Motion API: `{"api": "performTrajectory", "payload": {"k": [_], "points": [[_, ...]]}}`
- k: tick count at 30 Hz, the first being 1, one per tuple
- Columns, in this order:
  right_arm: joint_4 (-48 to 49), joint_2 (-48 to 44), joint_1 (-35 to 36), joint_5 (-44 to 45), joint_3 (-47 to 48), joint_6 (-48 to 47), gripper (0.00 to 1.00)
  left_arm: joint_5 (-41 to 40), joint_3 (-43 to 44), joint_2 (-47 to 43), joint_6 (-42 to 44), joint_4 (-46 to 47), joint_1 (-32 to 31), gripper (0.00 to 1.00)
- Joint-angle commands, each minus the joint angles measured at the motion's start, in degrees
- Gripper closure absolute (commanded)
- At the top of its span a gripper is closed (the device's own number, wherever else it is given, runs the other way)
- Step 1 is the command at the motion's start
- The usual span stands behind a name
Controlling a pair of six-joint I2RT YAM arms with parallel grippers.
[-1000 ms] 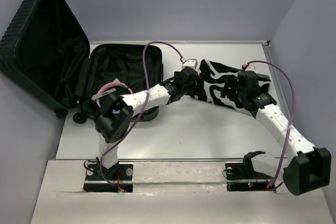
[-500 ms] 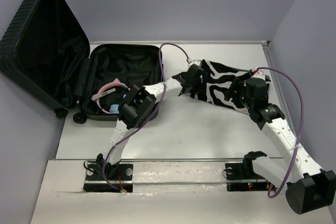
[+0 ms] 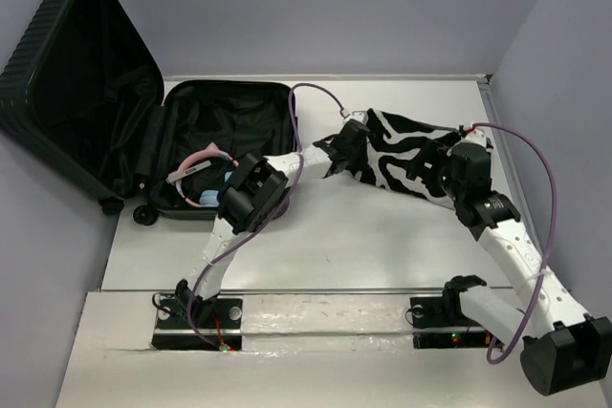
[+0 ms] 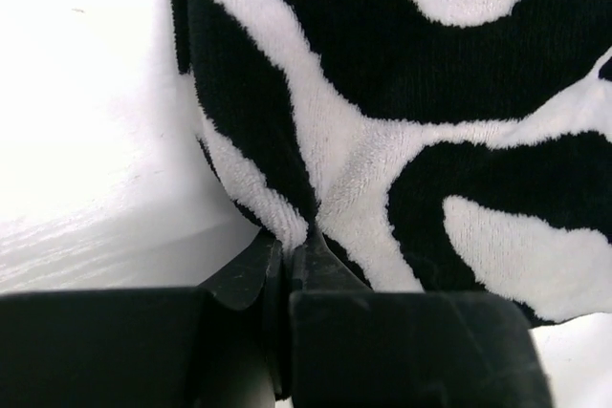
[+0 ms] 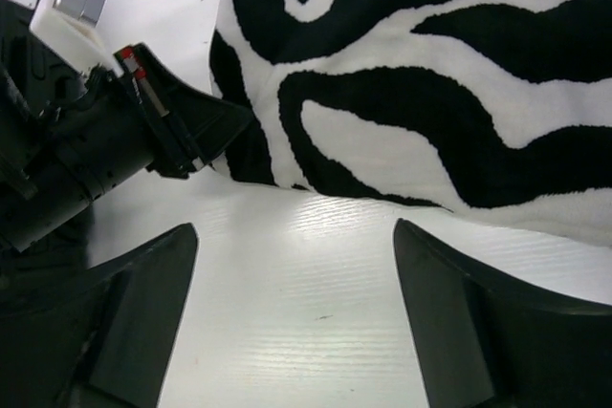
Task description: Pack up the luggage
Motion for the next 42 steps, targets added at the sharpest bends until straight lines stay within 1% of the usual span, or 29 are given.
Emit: {"api": "performTrajectory", "payload": {"k": [1, 2, 3, 5, 6, 7, 9, 10, 13, 15, 16, 17, 20, 24, 26, 27, 29, 30, 32, 35, 36, 40, 41, 42], "points": [[3.83, 1.44, -2.91, 3.36, -0.42, 0.38, 0.05, -2.68, -8.30, -6.49, 2.53, -0.81, 0.71, 0.94], [4.27, 2.05, -2.93, 3.28, -0.42, 0.38, 0.02, -3.75, -9.36, -7.73, 3.33, -0.80, 0.80, 0.94], [4.45, 3.71, -5.80, 2.76, -0.33, 0.90, 0.01, -5.50, -10.24, -8.96, 3.94, -0.98, 0.89, 0.94], [5.85, 5.65, -8.89, 1.97, -0.42, 1.78, 0.01, -7.26, -12.09, -11.33, 5.09, -1.59, 1.15, 0.94], [7.51, 8.27, -11.95, 1.70, -0.33, 2.66, 0.01, -8.14, -12.53, -11.87, 6.05, -1.77, 1.24, 0.94], [7.78, 10.04, -13.37, 2.05, 0.10, 3.19, 0.01, -11.20, -12.89, -12.40, 6.67, -2.12, 1.24, 0.94], [9.45, 13.82, -15.75, 4.59, 1.94, 4.68, 0.00, -14.03, -13.50, -13.02, 7.46, -3.44, 1.41, 0.94], [9.63, 15.84, -15.76, 5.64, 1.95, 4.86, 0.00, -14.21, -13.68, -13.11, 7.47, -3.53, 1.68, 0.94], [10.51, 25.66, -17.69, 9.86, 5.64, 5.21, 0.00, -13.95, -14.03, -12.93, 8.25, -3.53, 1.86, 0.94], [10.69, 29.38, -19.27, 11.01, 6.61, 4.69, 0.00, -14.21, -14.73, -13.02, 8.52, -3.53, 2.29, 0.94], [10.86, 31.05, -20.32, 10.76, 6.96, 4.51, 0.00, -14.13, -15.08, -13.02, 8.69, -3.35, 2.47, 0.94], [11.30, 33.85, -22.77, 8.32, 7.14, 4.42, 0.00, -13.87, -15.78, -13.19, 8.87, -2.74, 2.64, 0.94], [13.32, 37.82, -26.03, 5.92, 6.96, 4.69, 0.00, -12.64, -16.40, -13.19, 9.05, -1.51, 2.73, 0.94], [13.68, 40.81, -27.27, 4.79, 9.06, 3.64, 0.00, -12.20, -16.41, -12.76, 9.31, -0.63, 2.73, 0.94], [13.76, 42.57, -28.68, 1.81, 10.12, 3.54, 0.00, -12.02, -15.97, -12.32, 9.57, -0.54, 2.82, 0.94], [13.50, 45.19, -29.73, -2.91, 11.78, 2.85, 0.00, -12.02, -15.79, -12.14, 9.75, -0.54, 2.82, 0.94], [13.24, 47.49, -30.43, -7.07, 12.85, 2.93, 0.01, -11.58, -15.62, -11.79, 9.93, -0.45, 3.17, 0.94], [13.93, 48.46, -30.44, -12.40, 13.03, 2.76, 0.02, -11.49, -15.61, -11.70, 10.01, -0.45, 3.26, 0.94], [14.03, 52.06, -30.44, -16.47, 14.17, 2.75, 0.04, -10.97, -15.53, -11.61, 10.10, -0.19, 3.52, 0.94], [14.91, 56.18, -30.44, -23.59, 14.87, 3.45, 0.08, -10.52, -15.26, -11.52, 10.28, -0.10, 3.61, 0.94], [15.60, 56.90, -30.44, -26.14, 14.79, 4.41, 0.12, -10.44, -15.18, -11.52, 10.28, -0.10, 3.70, 0.94], [18.86, 57.96, -30.44, -33.44, 12.85, 6.18, 0.19, -10.08, -15.00, -11.61, 10.54, -0.10, 3.79, 0.94], [19.21, 58.31, -30.44, -35.54, 12.24, 6.36, 0.19, -9.91, -15.00, -11.61, 10.54, -0.19, 3.88, 0.94], [19.56, 58.22, -30.44, -36.26, 11.71, 6.36, 0.23, -9.65, -15.00, -11.61, 10.54, -0.10, 3.88, 0.94]]}}
